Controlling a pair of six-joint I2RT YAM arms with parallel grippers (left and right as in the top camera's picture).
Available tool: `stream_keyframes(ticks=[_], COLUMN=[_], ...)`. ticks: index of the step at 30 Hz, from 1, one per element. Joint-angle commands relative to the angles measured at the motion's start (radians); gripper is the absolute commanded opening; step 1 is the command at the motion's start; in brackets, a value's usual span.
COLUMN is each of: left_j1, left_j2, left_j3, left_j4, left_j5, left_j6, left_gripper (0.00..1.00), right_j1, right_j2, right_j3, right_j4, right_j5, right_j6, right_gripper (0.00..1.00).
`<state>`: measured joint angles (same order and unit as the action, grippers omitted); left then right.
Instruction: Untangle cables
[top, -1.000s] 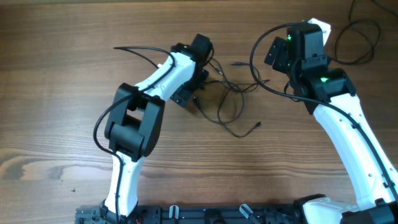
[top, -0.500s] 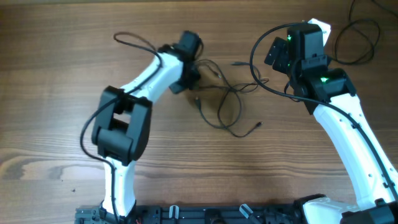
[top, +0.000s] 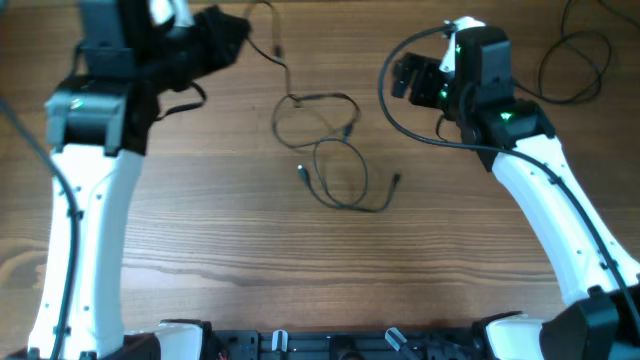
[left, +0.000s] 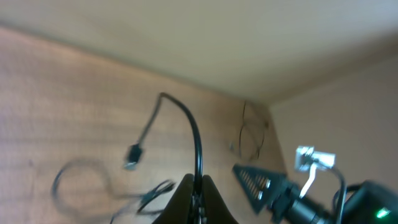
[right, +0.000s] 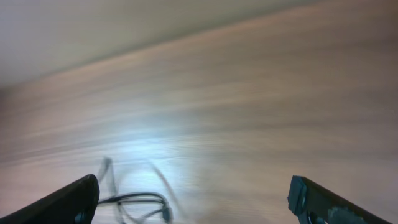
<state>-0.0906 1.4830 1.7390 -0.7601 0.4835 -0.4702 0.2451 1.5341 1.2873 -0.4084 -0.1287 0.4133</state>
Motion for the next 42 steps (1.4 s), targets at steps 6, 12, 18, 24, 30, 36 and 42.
stream_keyframes(ticks=[6, 12, 18, 24, 30, 36, 42], left_j1=[0.097, -0.04, -0.155, -0.2, -0.2, -0.2, -0.2], left_j2=[-0.034, -0.029, 0.002, -0.032, -0.101, -0.185, -0.253], left_j3=[0.004, 0.004, 0.004, 0.005, 0.005, 0.005, 0.005], left_j4=[0.266, 0.338, 0.362, 0.459, 0.465, 0.403, 0.356], left_j5=[-0.172, -0.658, -0.723, -0.721, -0.704, -0.681, -0.668], left_j6=[-0.412, -0.586, -0.638, -0.546, -0.51, -0.502, -0.452], left_gripper=[0.04, 0.04, 0.04, 0.04, 0.04, 0.04, 0.04], right_j1=[0.108, 0.261, 0.382, 0.428, 0.45, 0.506, 0.533], right_j2=[0.104, 0.181, 0.196, 0.332, 0.36, 0.36, 0.36], right_j3=[0.015, 0.015, 0.015, 0.015, 0.015, 0.015, 0.015], right_j4=[0.191, 0.33, 0.473, 0.758, 0.882, 0.894, 0.891], right_j5=[-0.468, -0.23, -0.152, -0.226, -0.238, -0.215, -0.2], right_j6=[-0.012, 0.384, 0.31, 0.158, 0.123, 0.056, 0.058], right_gripper=[0.99, 1.0, 1.0, 1.0, 1.0, 0.95, 0.04])
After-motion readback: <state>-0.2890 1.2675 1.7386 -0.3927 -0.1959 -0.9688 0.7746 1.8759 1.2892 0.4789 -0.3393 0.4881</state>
